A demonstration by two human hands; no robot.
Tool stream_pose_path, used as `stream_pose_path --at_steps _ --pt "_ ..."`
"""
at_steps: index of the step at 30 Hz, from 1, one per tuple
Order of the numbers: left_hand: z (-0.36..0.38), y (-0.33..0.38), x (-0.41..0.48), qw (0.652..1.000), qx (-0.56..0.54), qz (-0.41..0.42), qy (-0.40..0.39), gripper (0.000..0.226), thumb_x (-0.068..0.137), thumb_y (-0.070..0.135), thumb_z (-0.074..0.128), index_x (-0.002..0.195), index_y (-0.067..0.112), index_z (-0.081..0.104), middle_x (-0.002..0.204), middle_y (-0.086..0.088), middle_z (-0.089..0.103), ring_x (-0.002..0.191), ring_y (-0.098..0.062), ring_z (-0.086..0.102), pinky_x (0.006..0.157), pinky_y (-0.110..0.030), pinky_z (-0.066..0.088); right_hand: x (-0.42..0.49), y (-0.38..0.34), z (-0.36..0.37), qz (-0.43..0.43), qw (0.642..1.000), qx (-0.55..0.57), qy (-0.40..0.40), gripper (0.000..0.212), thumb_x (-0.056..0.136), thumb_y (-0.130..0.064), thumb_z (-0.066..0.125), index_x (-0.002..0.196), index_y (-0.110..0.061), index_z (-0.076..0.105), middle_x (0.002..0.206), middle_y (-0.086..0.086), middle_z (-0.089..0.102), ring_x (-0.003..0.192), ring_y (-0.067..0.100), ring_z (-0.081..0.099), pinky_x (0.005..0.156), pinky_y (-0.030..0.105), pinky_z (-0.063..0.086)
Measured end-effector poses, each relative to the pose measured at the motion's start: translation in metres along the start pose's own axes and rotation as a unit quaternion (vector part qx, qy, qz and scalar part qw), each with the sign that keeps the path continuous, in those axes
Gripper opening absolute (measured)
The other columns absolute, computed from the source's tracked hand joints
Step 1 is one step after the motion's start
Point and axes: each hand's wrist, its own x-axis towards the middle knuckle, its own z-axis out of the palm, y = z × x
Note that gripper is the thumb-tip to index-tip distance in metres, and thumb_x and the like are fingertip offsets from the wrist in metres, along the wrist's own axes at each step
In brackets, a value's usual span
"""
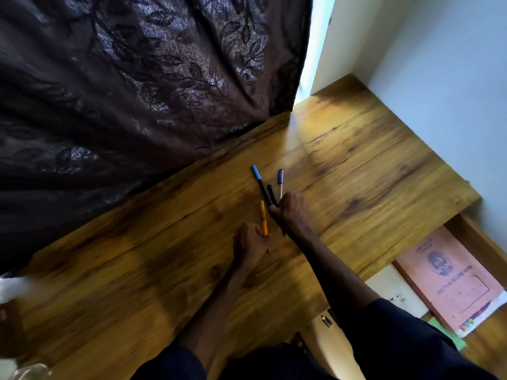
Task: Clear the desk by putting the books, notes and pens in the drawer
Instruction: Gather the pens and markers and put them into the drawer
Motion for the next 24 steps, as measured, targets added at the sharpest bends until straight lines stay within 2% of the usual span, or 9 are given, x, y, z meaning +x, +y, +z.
stream_pose_path --at_steps 3,5,7,10,13,17,20,22,24 --pt "-0.008 0.005 -0.023 1.000 -0.016 0.014 -0.011 0.023 0.069 0.038 0.077 0.083 0.020 0.072 0.084 0.001 0.074 0.084 -0.019 0.068 0.063 -0.028 0.045 -0.026 0.014 -0.015 -0.001 0.999 0.043 0.016 0.020 0.077 -0.029 0.072 0.074 -0.010 0.067 0.070 0.006 0.067 0.059 0.021 0.063 0.049 0.040 0.053" --pt "-0.010 0.010 -0.039 0.998 -0.037 0.040 -0.020 0.035 0.064 0.046 0.076 0.087 0.019 0.071 0.082 0.005 0.074 0.081 -0.015 0.069 0.063 -0.027 0.049 -0.042 0.033 -0.023 0.001 0.998 0.062 0.032 0.020 0.076 -0.035 0.073 0.077 -0.015 0.069 0.073 0.002 0.068 0.067 0.020 0.066 0.058 0.040 0.055" --pt "-0.009 0.017 -0.055 0.996 -0.055 0.068 -0.036 0.049 0.061 0.052 0.075 0.096 0.019 0.067 0.085 0.009 0.071 0.079 -0.009 0.066 0.062 -0.024 0.047 -0.057 0.057 -0.029 0.004 0.994 0.098 0.049 0.021 0.074 -0.038 0.076 0.076 -0.019 0.068 0.072 -0.003 0.068 0.067 0.016 0.066 0.058 0.037 0.057" --pt "-0.002 0.024 -0.075 0.989 -0.056 0.121 -0.068 0.056 0.072 0.031 0.082 0.118 0.021 0.053 0.089 0.013 0.065 0.083 -0.005 0.062 0.071 -0.023 0.049 -0.082 0.093 -0.040 0.005 0.988 0.143 0.058 0.021 0.079 -0.033 0.080 0.088 -0.016 0.072 0.080 -0.004 0.070 0.070 0.008 0.065 0.058 0.026 0.055" --pt "0.015 0.029 -0.092 0.982 -0.060 0.141 -0.114 0.062 0.074 0.023 0.082 0.126 0.021 0.047 0.094 0.009 0.068 0.088 -0.014 0.070 0.074 -0.034 0.059 -0.108 0.128 -0.054 0.026 0.983 0.165 0.077 0.025 0.081 -0.032 0.080 0.098 -0.015 0.075 0.090 -0.005 0.074 0.078 0.006 0.068 0.072 0.027 0.060" --pt "0.050 0.044 -0.127 0.961 -0.141 0.117 -0.205 0.037 0.090 0.015 0.074 0.118 0.011 0.052 0.098 -0.006 0.065 0.072 -0.011 0.069 0.053 -0.029 0.061 -0.149 0.180 -0.069 0.055 0.974 0.191 0.111 0.028 0.081 -0.028 0.081 0.105 -0.015 0.078 0.093 -0.003 0.077 0.081 0.004 0.071 0.076 0.023 0.059" --pt "0.089 0.044 -0.151 0.954 -0.142 0.129 -0.230 0.023 0.087 0.022 0.078 0.099 0.011 0.063 0.092 -0.009 0.073 0.069 -0.019 0.075 0.057 -0.043 0.064 -0.179 0.223 -0.075 0.082 0.970 0.185 0.138 0.020 0.079 -0.026 0.081 0.097 -0.017 0.080 0.085 -0.005 0.077 0.075 0.001 0.069 0.072 0.023 0.058" --pt "0.115 0.040 -0.166 0.955 -0.117 0.136 -0.235 0.018 0.083 0.026 0.081 0.086 0.019 0.065 0.080 -0.005 0.076 0.061 -0.017 0.074 0.055 -0.037 0.063 -0.196 0.248 -0.074 0.104 0.967 0.183 0.144 0.016 0.077 -0.026 0.083 0.092 -0.019 0.080 0.080 -0.009 0.075 0.072 -0.003 0.068 0.071 0.024 0.058" --pt "0.140 0.039 -0.182 0.952 -0.117 0.115 -0.260 0.020 0.084 0.023 0.082 0.087 0.013 0.065 0.074 -0.006 0.074 0.049 -0.011 0.069 0.047 -0.026 0.056 -0.211 0.269 -0.071 0.126 0.964 0.188 0.136 0.014 0.077 -0.023 0.083 0.090 -0.018 0.080 0.080 -0.009 0.074 0.072 -0.003 0.067 0.071 0.023 0.057"
